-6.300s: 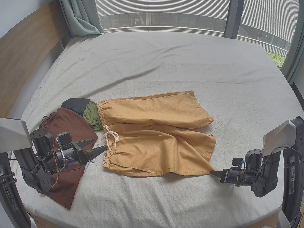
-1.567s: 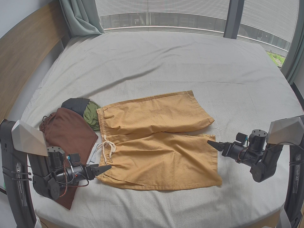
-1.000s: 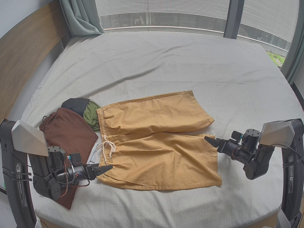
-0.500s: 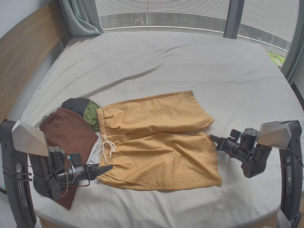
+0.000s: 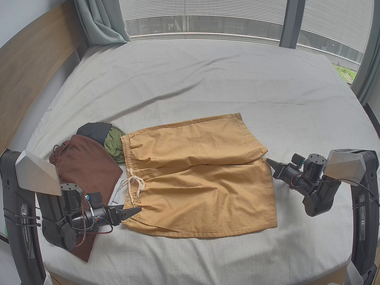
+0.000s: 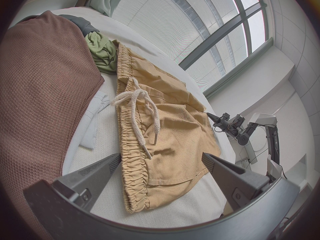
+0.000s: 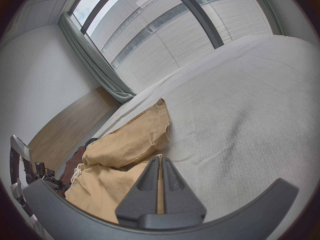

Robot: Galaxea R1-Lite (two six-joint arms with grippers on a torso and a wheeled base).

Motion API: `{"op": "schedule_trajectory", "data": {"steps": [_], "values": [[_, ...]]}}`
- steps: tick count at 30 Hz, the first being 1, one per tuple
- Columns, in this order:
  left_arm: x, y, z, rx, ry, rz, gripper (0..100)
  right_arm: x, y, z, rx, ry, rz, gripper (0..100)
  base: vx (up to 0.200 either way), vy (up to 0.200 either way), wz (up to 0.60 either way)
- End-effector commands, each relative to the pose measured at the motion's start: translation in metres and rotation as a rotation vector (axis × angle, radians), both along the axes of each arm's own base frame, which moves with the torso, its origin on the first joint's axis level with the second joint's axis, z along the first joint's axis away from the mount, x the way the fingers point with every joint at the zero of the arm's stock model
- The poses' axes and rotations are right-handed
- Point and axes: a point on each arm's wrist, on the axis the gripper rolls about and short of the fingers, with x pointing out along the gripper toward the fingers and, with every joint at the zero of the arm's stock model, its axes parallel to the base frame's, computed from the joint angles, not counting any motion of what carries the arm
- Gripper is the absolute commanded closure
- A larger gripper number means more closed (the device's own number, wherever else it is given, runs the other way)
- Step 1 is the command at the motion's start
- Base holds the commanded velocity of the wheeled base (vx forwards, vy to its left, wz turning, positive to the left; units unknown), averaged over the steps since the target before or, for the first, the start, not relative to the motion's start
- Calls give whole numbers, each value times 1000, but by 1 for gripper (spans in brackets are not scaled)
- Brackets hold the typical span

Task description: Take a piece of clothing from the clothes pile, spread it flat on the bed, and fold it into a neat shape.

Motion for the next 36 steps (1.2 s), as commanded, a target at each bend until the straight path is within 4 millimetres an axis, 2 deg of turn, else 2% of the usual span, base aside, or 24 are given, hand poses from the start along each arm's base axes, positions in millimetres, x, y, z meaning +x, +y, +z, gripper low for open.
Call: {"op": "schedule_trajectory", "data": {"steps": [1,10,11,15,20,21,24,25,26,30,36], "values": [[0,0,-1,1,3,1,0,2,-4,4,1,-14,-10,100,0,0,0],[-1,0,-2,8,2,-3,0,-3,-2,0,-2,9,5,100,0,0,0],[-1,1,-2,11,-1,-3,0,-3,-1,0,-1,8,8,0,0,0,0],[-4,1,-3,18,0,-11,0,-6,2,13,0,-19,16,0,0,0,0],[-6,3,-4,37,-6,-22,0,-24,3,32,2,-9,51,0,0,0,0],[-8,3,-5,37,-1,-24,0,-36,5,37,3,10,88,0,0,0,0],[-12,3,-4,36,14,-25,0,-54,6,46,6,33,145,0,0,0,0],[-12,3,-4,36,14,-25,0,-54,6,46,6,33,145,0,0,0,0],[-13,3,-5,38,15,-26,0,-68,7,50,6,57,185,0,0,0,0],[-19,3,-6,40,38,-28,0,-85,12,52,-5,78,257,0,0,0,0],[-27,2,-7,37,72,-32,0,-87,14,51,-26,71,270,0,0,0,0]]}}
